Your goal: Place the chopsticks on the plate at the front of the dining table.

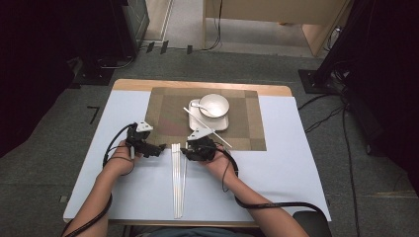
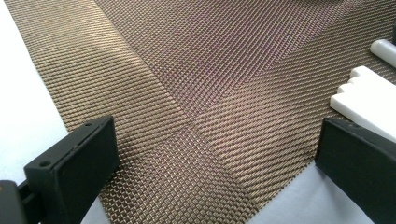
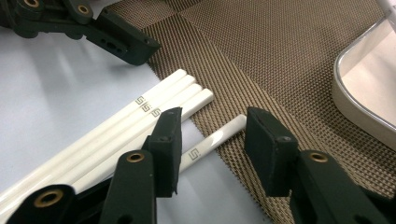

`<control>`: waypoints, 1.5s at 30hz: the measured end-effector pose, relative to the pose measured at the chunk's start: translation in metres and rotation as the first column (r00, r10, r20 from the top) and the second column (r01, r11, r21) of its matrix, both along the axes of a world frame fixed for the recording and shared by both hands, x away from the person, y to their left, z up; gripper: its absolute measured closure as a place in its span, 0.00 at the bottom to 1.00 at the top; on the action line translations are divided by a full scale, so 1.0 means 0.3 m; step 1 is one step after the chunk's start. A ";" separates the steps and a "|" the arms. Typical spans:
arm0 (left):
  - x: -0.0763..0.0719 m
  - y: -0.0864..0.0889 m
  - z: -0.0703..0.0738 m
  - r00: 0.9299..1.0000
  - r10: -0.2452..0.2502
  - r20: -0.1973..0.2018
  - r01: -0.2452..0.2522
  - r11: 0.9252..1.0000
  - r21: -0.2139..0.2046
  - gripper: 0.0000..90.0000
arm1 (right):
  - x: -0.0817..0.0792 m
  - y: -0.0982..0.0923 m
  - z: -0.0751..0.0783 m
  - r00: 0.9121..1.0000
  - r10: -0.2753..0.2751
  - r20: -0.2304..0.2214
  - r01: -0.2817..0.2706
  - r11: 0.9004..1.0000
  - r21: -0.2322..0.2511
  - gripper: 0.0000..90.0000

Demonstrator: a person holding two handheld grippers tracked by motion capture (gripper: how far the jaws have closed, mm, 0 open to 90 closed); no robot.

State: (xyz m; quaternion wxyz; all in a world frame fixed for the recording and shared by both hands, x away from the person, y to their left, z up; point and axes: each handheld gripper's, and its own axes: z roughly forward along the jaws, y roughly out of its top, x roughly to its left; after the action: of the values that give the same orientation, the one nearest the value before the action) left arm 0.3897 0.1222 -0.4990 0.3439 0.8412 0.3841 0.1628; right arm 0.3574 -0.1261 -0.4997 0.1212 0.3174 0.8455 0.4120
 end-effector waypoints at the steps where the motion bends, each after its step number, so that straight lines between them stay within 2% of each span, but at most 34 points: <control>1: 0.000 0.000 0.000 1.000 0.000 0.000 0.000 1.000 0.000 0.00 | 0.001 -0.001 0.000 1.000 -0.002 0.000 0.002 1.000 0.001 0.67; 5: 0.000 0.000 0.000 1.000 0.000 0.000 0.000 1.000 0.001 0.00 | 0.003 -0.005 0.000 1.000 -0.009 -0.005 0.009 1.000 0.005 0.69; 13: 0.000 0.000 0.000 1.000 0.000 0.000 0.000 1.000 0.000 0.00 | 0.004 -0.013 0.000 1.000 -0.012 0.014 0.012 1.000 -0.010 0.81; 22: 0.000 0.000 0.000 1.000 0.001 0.001 -0.001 1.000 0.000 0.00 | 0.014 -0.027 0.001 1.000 -0.024 -0.008 0.024 1.000 0.005 0.92; 27: -0.001 -0.001 0.000 1.000 0.000 0.003 0.000 1.000 0.001 0.00 | 0.025 -0.029 0.005 1.000 -0.022 -0.020 0.022 1.000 0.003 0.93; 37: -0.002 -0.001 -0.001 1.000 0.003 0.005 -0.003 1.000 0.001 0.00 | 0.067 -0.040 0.006 0.998 -0.055 -0.031 0.056 0.998 0.011 0.93; 45: -0.011 -0.004 -0.002 1.000 0.024 0.012 -0.024 1.000 0.001 0.00 | 0.093 -0.034 0.006 0.998 -0.062 -0.030 0.062 0.998 0.011 0.92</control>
State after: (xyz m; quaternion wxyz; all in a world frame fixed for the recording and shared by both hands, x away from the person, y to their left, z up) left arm 0.3863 0.1211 -0.4995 0.3438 0.8358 0.3920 0.1720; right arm 0.3853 -0.1363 -0.4979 0.1193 0.3504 0.8344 0.4085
